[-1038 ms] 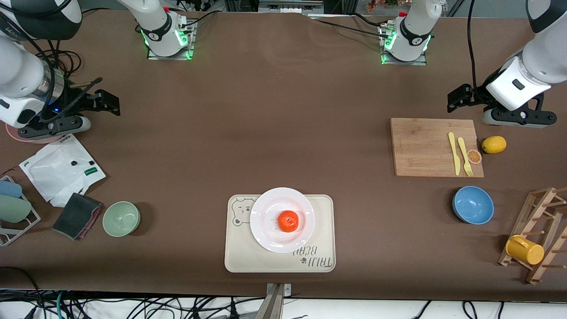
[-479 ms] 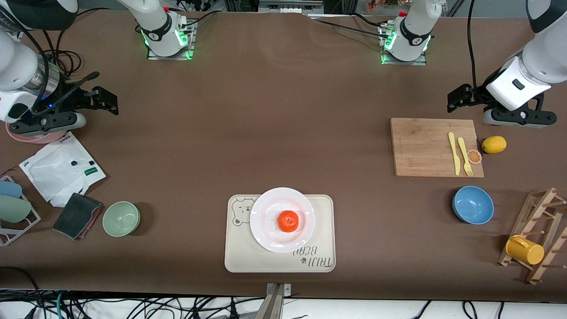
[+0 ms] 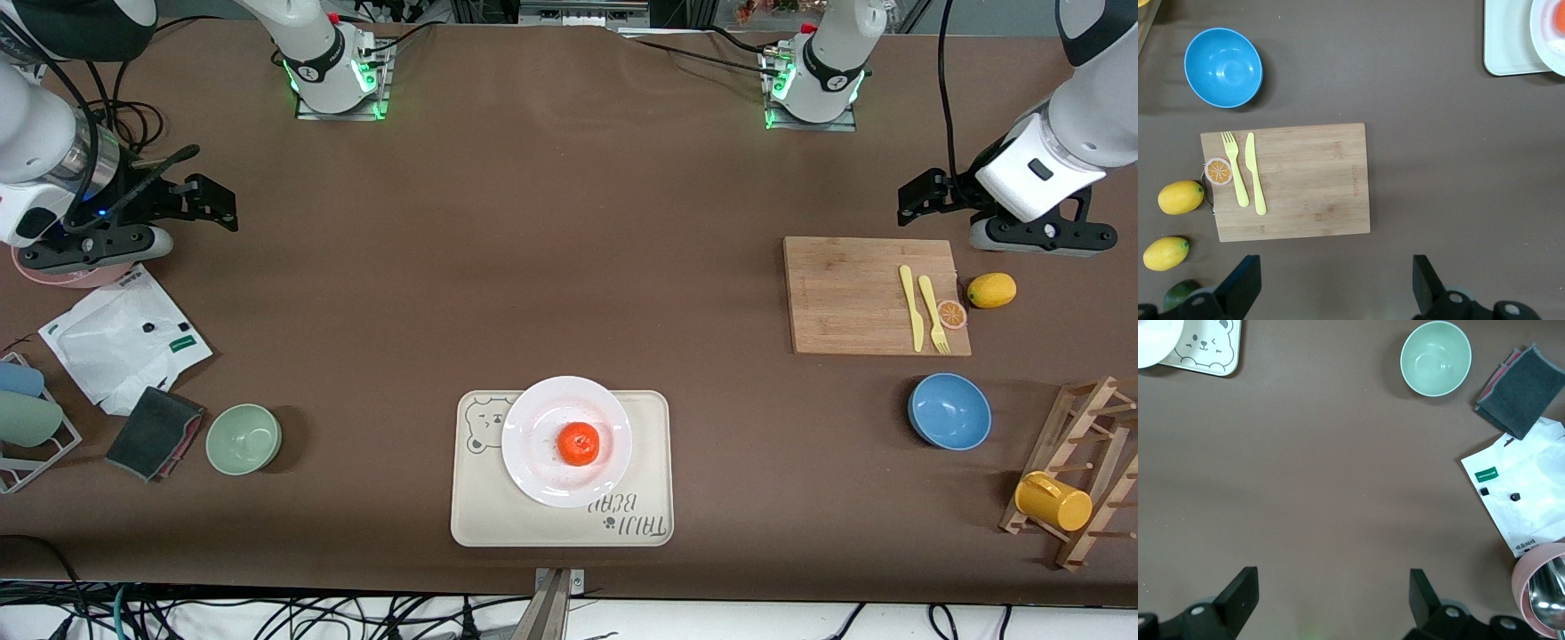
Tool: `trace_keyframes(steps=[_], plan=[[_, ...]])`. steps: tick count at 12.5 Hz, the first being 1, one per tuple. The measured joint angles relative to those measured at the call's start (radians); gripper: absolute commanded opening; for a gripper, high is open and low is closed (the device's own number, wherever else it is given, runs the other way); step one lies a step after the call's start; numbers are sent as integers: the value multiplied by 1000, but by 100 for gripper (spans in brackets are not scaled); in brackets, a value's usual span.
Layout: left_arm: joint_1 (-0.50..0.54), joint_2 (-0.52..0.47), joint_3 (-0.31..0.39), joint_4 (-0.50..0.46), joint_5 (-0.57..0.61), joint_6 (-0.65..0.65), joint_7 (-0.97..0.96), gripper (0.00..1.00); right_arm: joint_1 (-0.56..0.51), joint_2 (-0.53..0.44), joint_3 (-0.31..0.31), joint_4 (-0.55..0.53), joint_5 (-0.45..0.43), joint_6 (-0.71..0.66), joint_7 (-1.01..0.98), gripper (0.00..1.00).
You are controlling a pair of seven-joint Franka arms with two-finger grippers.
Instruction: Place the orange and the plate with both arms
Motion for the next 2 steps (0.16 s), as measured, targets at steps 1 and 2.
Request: trace_keyframes(steps=[1, 2], plan=[[0, 0, 0, 0, 0, 0, 0, 100, 0, 0, 0, 0, 0, 0, 0, 100], [0, 0, 0, 0, 0, 0, 0, 100, 0, 0, 0, 0, 0, 0, 0, 100]])
